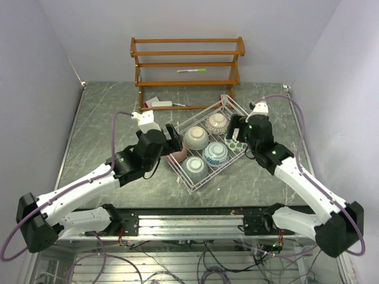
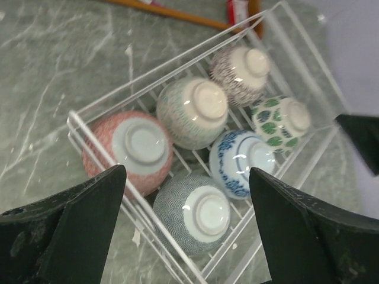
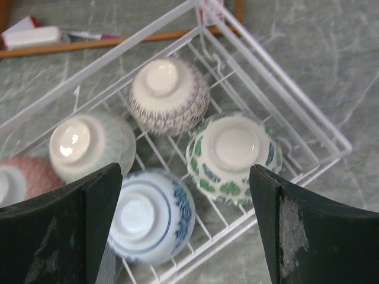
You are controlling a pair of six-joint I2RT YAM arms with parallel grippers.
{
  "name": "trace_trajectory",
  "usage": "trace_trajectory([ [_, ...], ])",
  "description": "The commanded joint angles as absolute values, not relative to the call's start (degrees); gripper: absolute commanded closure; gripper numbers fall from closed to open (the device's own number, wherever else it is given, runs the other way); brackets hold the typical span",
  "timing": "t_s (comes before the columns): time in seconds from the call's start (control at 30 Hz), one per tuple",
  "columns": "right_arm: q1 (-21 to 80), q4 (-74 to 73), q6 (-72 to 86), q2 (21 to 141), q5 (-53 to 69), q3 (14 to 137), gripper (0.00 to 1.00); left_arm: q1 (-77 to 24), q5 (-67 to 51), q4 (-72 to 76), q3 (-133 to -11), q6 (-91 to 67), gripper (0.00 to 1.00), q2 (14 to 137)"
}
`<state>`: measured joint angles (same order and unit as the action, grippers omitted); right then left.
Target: Unload the bowls from the dish rack
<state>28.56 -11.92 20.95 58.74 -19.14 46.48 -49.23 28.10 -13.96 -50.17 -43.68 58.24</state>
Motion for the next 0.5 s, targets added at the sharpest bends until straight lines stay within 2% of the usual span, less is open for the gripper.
trace_trajectory([
  [0.0,28.56,-10.15,15.90,66.38,-28.13,54.65,0.14,-54.52,47.26,-27.22,-53.93,-58.24,0.05,61.79],
  [0.1,26.06,-11.88,12.62,73.65,-27.94,62.84,0.14,-56.40,50.20,-33.67,-54.85,-69.09,0.05,63.32],
  [0.27,22.07,-15.07,10.10,82.49,-22.11,70.49,0.11,-57.85,51.24,-41.78,-56.73,-78.40,0.07,64.77],
  [0.47,18.04,-14.91,9.30,85.70,-16.80,71.42,0.11,-57.83,51.94,-46.54,-58.07,-82.50,0.17,66.64],
])
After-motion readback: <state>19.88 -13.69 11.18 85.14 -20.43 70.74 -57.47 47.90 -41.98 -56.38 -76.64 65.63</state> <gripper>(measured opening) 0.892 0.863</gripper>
